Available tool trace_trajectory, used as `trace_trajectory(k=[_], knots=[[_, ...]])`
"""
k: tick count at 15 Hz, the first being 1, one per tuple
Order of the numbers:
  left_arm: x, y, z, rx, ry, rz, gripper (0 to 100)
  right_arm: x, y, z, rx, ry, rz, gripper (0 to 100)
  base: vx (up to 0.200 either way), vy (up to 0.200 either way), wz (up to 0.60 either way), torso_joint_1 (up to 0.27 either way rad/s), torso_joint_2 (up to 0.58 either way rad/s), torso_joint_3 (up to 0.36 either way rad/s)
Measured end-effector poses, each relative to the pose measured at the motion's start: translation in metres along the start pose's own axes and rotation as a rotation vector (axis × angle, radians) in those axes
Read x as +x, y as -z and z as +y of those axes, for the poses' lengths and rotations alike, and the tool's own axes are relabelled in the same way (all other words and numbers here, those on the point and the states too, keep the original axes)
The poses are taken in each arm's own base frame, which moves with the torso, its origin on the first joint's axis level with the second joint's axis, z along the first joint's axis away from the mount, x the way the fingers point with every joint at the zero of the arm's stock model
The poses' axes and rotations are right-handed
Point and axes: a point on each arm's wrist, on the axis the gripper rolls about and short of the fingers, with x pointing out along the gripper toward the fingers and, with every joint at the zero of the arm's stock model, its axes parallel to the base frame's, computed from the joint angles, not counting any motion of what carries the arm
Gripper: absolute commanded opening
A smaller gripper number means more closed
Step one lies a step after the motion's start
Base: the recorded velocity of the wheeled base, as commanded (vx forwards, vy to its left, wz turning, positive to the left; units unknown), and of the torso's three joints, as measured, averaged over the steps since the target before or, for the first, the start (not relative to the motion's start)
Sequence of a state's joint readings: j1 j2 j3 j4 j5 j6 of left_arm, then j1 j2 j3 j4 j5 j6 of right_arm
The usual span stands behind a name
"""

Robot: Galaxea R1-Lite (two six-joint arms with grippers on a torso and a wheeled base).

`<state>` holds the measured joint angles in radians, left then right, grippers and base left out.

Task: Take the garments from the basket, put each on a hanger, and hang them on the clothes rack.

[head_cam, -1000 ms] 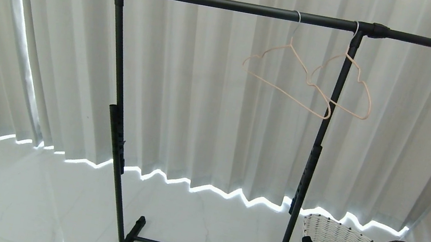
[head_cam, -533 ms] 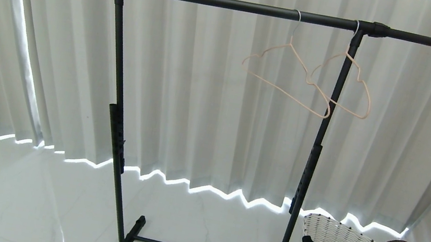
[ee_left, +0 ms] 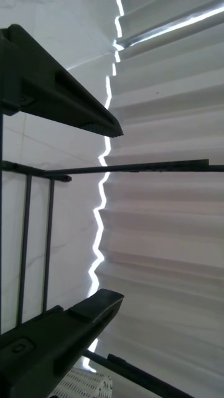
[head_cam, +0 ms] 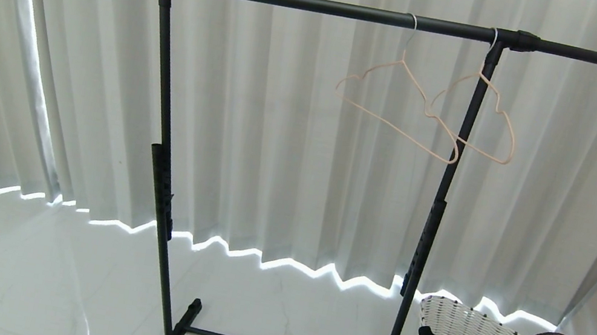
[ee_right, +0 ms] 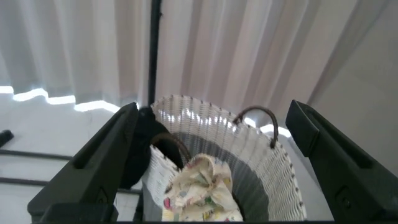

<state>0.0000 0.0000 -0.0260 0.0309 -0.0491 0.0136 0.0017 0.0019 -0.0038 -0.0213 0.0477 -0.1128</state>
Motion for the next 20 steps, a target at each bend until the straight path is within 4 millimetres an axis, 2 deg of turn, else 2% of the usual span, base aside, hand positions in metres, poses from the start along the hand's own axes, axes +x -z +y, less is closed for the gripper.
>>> trace_trajectory(k=[1, 4, 6, 7, 9, 13, 18, 20], knots=[[0.000, 0.000, 0.000, 0.000, 0.000, 0.000, 100, -0.001, -0.005, 0.000, 0.002, -0.018, -0.021, 100, 0.000, 0.000, 0.00, 0.000, 0.00, 0.000], [0.000, 0.000, 0.000, 0.000, -0.001, -0.008, 100, -0.003, -0.053, -0.005, 0.026, -0.070, -0.087, 100, 0.000, 0.000, 0.00, 0.000, 0.00, 0.000], [0.001, 0.000, 0.000, -0.005, -0.001, -0.020, 100, 0.014, -0.072, -0.008, -0.016, -0.098, 0.033, 100, 0.000, 0.000, 0.00, 0.000, 0.00, 0.000], [0.001, 0.000, 0.000, -0.007, -0.001, -0.021, 100, 0.028, -0.074, -0.008, -0.068, -0.107, 0.151, 100, 0.000, 0.000, 0.00, 0.000, 0.00, 0.000], [0.001, 0.000, 0.000, -0.008, -0.001, -0.020, 100, 0.056, -0.069, -0.010, -0.169, -0.114, 0.381, 100, 0.000, 0.000, 0.00, 0.000, 0.00, 0.000], [0.001, 0.000, 0.000, -0.009, -0.001, -0.026, 100, 0.111, -0.037, -0.015, -0.291, -0.149, 0.798, 100, 0.000, 0.000, 0.00, 0.000, 0.00, 0.000], [0.001, 0.000, 0.000, -0.009, -0.002, -0.026, 100, 0.167, 0.002, -0.025, -0.324, -0.128, 1.010, 100, 0.000, 0.000, 0.00, 0.000, 0.00, 0.000], [0.001, 0.000, 0.000, -0.009, -0.002, -0.026, 100, 0.180, 0.015, -0.028, -0.352, -0.087, 1.061, 100, 0.000, 0.000, 0.00, 0.000, 0.00, 0.000]])
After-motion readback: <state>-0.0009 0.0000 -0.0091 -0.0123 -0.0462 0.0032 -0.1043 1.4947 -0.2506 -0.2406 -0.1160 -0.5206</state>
